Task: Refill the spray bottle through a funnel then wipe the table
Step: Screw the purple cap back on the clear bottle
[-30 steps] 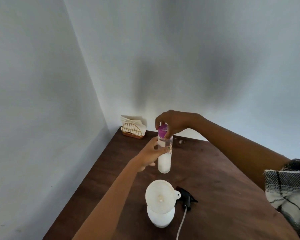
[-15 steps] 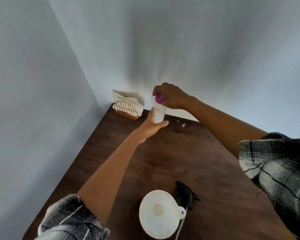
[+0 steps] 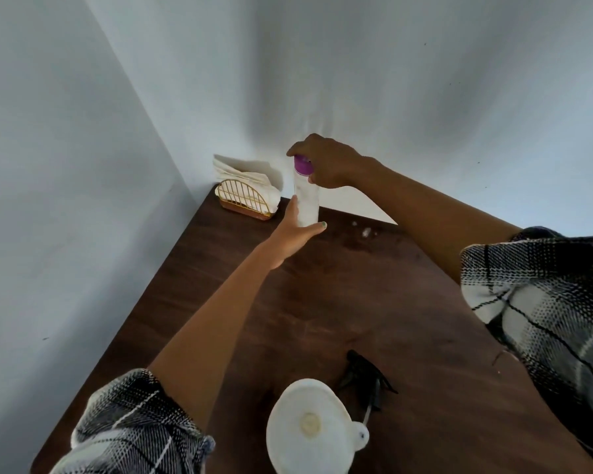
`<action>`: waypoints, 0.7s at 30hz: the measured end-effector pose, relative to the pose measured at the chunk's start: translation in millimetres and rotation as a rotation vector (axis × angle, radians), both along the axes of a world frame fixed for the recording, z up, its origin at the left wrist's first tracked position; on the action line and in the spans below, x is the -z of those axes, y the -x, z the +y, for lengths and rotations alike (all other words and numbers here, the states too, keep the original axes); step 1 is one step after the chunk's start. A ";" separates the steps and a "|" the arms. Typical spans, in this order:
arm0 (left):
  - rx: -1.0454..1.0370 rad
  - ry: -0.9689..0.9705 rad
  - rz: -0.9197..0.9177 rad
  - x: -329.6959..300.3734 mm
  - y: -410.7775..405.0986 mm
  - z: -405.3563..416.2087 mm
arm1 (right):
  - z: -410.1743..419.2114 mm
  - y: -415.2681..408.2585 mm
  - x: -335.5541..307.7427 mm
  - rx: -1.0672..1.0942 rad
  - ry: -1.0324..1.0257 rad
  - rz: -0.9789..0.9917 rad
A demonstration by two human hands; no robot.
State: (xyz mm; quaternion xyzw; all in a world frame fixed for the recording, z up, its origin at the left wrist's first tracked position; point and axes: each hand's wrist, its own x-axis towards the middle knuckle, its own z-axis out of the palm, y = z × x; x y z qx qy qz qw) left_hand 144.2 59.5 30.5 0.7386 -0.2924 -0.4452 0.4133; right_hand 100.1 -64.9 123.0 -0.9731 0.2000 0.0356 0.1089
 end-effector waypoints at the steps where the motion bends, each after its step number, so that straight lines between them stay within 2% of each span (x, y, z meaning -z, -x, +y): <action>1: 0.003 0.000 0.003 0.7 0.3 0.4 | -0.1 -0.3 0.6 0.001 0.007 0.005; 7: -0.010 0.016 0.012 -6.8 5.3 13.1 | 1.8 3.0 -1.4 0.020 0.067 0.041; 11: -0.012 0.054 0.034 -9.9 16.5 44.4 | 18.8 21.9 -14.7 0.054 0.066 -0.100; 14: -0.018 0.033 0.015 -2.6 28.8 84.7 | 49.1 53.9 -25.7 0.057 -0.065 -0.205; 16: -0.051 0.039 0.017 9.0 40.4 114.0 | 69.6 78.0 -25.4 0.050 -0.184 -0.186; 21: -0.138 0.061 0.017 27.2 79.7 187.1 | 124.6 145.3 -20.6 0.032 -0.634 -0.029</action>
